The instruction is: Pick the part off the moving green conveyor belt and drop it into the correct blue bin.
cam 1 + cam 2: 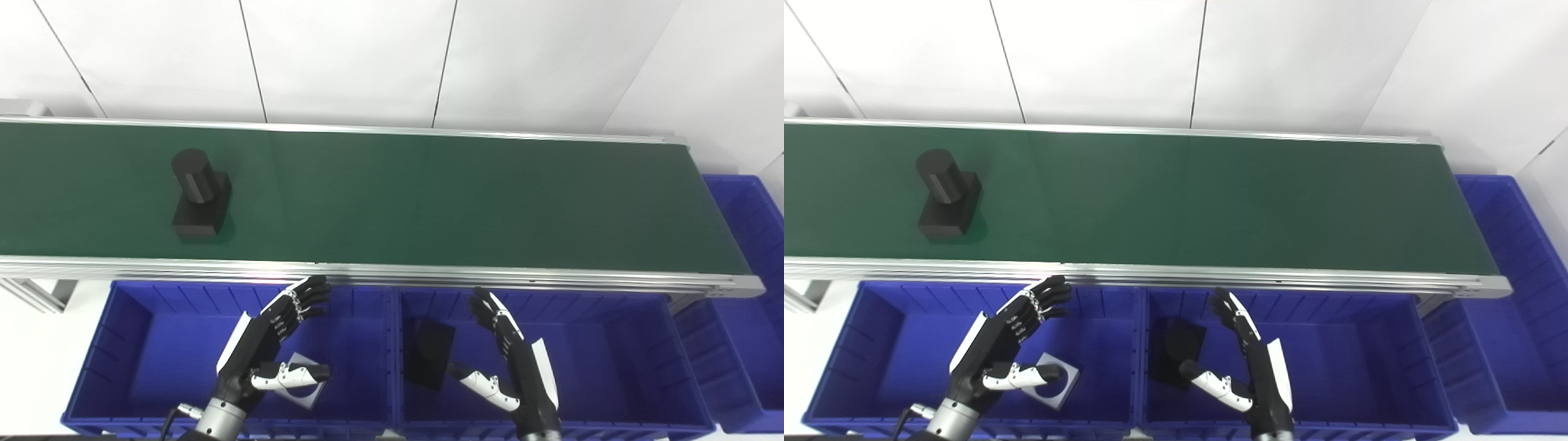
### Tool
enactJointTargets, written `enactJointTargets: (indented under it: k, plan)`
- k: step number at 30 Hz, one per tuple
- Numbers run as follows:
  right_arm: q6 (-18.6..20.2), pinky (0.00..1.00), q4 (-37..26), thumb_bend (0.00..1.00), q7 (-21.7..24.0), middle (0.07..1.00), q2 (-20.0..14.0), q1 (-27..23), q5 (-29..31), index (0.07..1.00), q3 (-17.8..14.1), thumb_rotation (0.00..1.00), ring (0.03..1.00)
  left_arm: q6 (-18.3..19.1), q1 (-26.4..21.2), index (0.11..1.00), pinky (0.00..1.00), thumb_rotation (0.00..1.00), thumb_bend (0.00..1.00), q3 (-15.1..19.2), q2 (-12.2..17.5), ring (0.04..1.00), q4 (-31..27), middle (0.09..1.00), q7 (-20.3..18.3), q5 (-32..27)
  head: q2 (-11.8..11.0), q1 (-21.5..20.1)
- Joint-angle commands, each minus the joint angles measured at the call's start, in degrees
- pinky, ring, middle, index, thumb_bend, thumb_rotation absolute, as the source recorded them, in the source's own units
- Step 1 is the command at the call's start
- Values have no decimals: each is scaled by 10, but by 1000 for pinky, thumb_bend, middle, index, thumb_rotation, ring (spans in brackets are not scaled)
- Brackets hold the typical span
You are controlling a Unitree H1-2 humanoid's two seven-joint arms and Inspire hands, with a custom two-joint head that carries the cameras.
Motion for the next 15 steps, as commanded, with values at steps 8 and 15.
enactJointTargets:
  k: [8, 15]
  plan:
    - [-30, 828, -13, 826, -12, 849, -10, -2, -1, 895, 8, 590, 849, -21, -2, 837, 780, 327, 956, -3, -3, 822, -9, 833, 4, 10, -39, 75]
    - [-30, 857, -15, 776, -29, 847, -39, 5, -1, 895, 17, 581, 856, -21, 4, 824, 791, 345, 964, -29, -10, 832, 11, 833, 36, 38, -86, 159]
